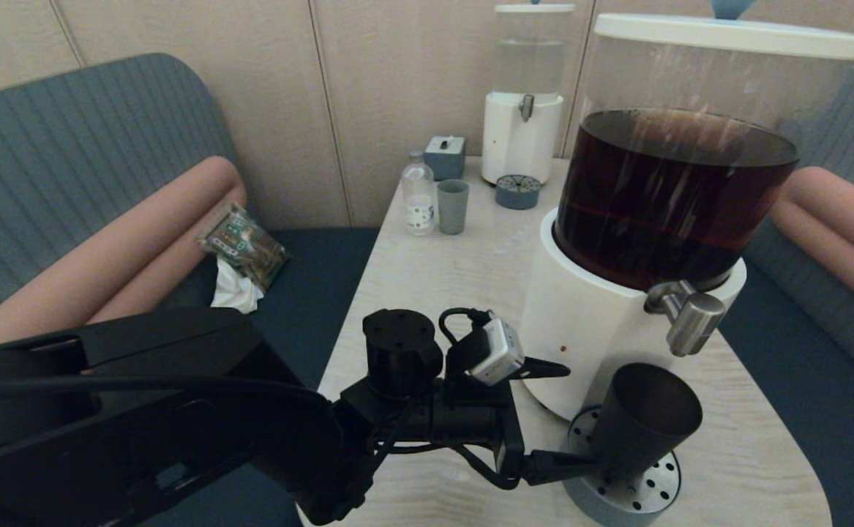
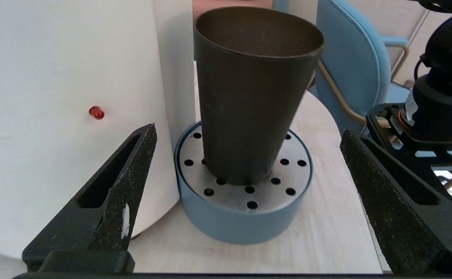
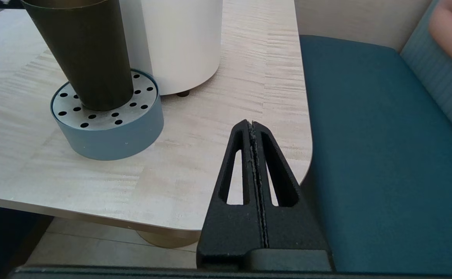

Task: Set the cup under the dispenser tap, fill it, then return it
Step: Place the cup next to the water dispenser

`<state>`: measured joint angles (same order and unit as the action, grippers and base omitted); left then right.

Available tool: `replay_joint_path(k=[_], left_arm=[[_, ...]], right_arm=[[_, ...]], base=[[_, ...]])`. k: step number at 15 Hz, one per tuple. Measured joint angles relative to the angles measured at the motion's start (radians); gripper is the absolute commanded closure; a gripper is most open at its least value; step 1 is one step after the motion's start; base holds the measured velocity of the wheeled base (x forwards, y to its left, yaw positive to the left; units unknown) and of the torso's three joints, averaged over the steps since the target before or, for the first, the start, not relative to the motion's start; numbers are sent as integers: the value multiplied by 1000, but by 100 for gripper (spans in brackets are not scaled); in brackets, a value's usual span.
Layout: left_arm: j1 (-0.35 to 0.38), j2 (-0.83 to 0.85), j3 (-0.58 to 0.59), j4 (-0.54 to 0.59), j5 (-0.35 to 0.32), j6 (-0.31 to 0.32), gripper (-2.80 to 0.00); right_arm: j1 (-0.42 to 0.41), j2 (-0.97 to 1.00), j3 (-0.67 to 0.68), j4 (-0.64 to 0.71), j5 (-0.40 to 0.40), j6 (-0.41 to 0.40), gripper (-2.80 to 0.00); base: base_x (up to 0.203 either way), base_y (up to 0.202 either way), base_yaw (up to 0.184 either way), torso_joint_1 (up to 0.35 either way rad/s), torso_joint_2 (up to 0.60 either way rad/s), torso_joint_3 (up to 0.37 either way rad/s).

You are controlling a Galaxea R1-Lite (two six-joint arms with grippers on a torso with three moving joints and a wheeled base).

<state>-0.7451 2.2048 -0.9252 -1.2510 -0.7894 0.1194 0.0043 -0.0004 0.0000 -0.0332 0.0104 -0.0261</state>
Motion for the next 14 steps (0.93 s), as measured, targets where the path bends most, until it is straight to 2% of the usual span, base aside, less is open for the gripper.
replay_joint_path(k=[14], left_arm=[[-51, 88, -116, 3, 10, -23, -280]], right_arm=[[0, 0, 0, 0, 0, 0, 0]], base=[[0, 0, 0, 0, 0, 0]])
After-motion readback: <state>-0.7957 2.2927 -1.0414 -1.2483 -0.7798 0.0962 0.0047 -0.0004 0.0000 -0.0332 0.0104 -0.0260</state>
